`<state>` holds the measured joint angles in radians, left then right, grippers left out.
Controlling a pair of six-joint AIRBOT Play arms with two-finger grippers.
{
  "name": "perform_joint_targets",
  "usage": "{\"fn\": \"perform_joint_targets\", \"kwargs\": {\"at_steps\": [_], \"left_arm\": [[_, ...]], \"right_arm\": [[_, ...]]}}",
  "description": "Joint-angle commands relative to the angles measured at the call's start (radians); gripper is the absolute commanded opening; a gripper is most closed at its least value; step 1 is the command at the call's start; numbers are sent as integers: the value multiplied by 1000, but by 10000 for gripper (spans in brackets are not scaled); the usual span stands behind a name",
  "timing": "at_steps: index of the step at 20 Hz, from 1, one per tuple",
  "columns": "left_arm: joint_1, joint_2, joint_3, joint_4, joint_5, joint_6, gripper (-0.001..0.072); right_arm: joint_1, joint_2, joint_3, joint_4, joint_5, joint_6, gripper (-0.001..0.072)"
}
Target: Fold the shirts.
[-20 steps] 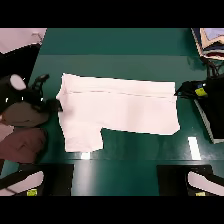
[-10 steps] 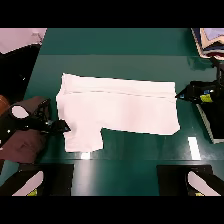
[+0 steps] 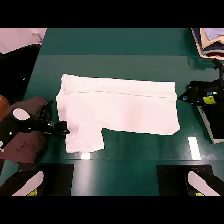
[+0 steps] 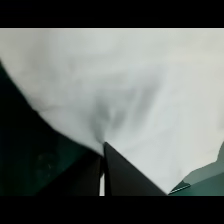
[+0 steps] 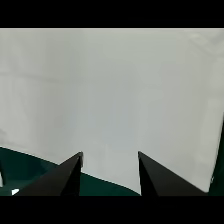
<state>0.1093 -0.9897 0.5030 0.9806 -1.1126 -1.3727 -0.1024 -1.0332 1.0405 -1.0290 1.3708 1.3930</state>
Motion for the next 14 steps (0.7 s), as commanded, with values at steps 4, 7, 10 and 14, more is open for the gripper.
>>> {"fn": "perform_joint_targets", "kwargs": {"at_steps": [4,7,10,14], "left_arm": [[0,126,47,-13,-21,11,23],[0,140,55,-14,-33,12,24],[0,140,55,-14,-34,12,24],[0,140,55,-13,-40,12,25]], "right_arm": [[-174,46,-267,-122,82,35,464],[-210,40,-443,-105,13,35,519],[-208,-3,-519,1,-101,34,508],[-154,-86,-496,41,-184,29,447]]}}
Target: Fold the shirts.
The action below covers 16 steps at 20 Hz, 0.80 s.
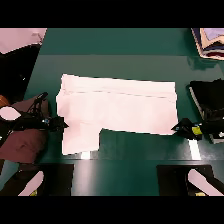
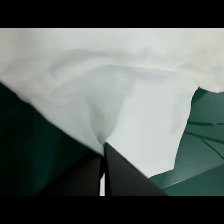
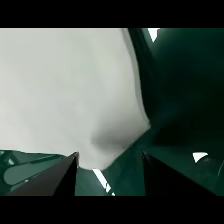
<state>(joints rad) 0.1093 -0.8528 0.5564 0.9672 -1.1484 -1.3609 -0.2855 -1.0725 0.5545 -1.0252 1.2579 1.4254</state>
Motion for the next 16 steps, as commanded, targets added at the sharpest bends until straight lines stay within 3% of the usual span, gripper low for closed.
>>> {"fn": "perform_joint_targets", "kwargs": {"at_steps": [1,3,4,7,10,14,16], "left_arm": [[0,3,2,1,-4,1,24],[0,3,2,3,-47,0,23],[0,3,4,11,-87,-2,23],[0,61,3,75,-194,-40,22],[-2,254,4,134,-300,-132,23],[-2,465,5,87,-568,-259,23],[-2,496,20,95,-550,-270,22]], "right_arm": [[58,-71,10,35,-69,-3,419],[127,-97,51,27,-53,-19,86],[157,-97,71,19,-37,-25,17],[224,-24,115,-107,64,-14,17],[220,130,119,-211,221,-9,17],[160,360,119,-288,417,13,16],[138,426,119,-282,408,13,15]]}}
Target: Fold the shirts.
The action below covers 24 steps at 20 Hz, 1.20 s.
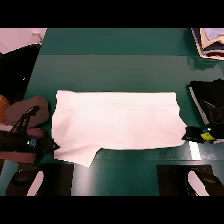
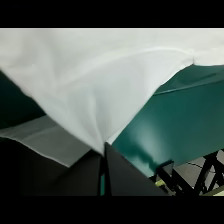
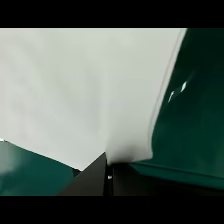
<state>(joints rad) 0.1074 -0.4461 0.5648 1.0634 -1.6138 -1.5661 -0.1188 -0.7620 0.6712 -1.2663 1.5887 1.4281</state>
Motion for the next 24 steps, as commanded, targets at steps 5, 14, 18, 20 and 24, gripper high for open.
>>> {"fn": "perform_joint_targets", "kwargs": {"at_steps": [5,14,18,20,24], "left_arm": [[0,-137,82,9,188,35,23],[0,-729,402,5,538,154,25],[0,-827,426,-23,671,187,25],[0,-839,426,-35,704,187,131],[0,-835,462,-69,689,187,590]], "right_arm": [[61,-32,91,-36,-36,11,14],[175,-590,546,-35,-207,11,15],[174,-726,636,-34,-203,11,17],[172,-768,660,6,-205,11,59],[105,-768,667,170,-230,-37,366]]}}
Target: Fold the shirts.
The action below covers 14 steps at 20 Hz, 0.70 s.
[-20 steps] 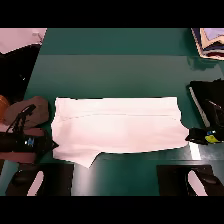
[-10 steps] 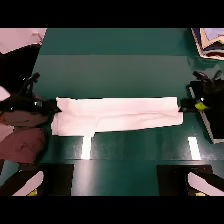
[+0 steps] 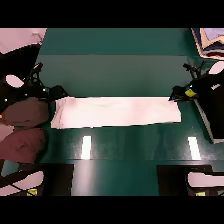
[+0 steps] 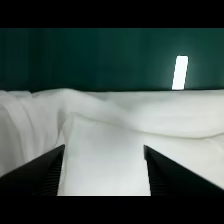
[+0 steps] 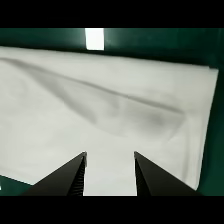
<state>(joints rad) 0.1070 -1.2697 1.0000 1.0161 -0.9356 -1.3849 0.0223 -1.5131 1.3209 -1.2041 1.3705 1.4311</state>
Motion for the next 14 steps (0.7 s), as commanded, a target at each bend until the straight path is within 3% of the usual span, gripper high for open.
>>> {"fn": "perform_joint_targets", "kwargs": {"at_steps": [1,2,4,5,6,7,11,14], "left_arm": [[0,-10,47,-21,-25,6,589],[0,-9,65,-21,-64,6,466],[0,-10,72,-29,-122,25,32],[0,-10,72,-31,-133,33,25],[0,-10,72,-40,-139,32,25],[0,-10,72,-58,-143,33,26],[-41,-11,71,-102,-147,32,25],[-143,-14,71,-101,-129,28,25]], "right_arm": [[-66,-2,16,113,14,-55,366],[-95,18,10,110,38,-71,366],[-171,74,-56,111,53,-99,368],[-216,98,-107,112,49,-110,411],[-261,108,-154,113,39,-114,537],[-307,108,-196,114,36,-114,596],[-418,32,-322,271,14,-227,593],[-391,-43,-338,357,-21,-247,592]]}}
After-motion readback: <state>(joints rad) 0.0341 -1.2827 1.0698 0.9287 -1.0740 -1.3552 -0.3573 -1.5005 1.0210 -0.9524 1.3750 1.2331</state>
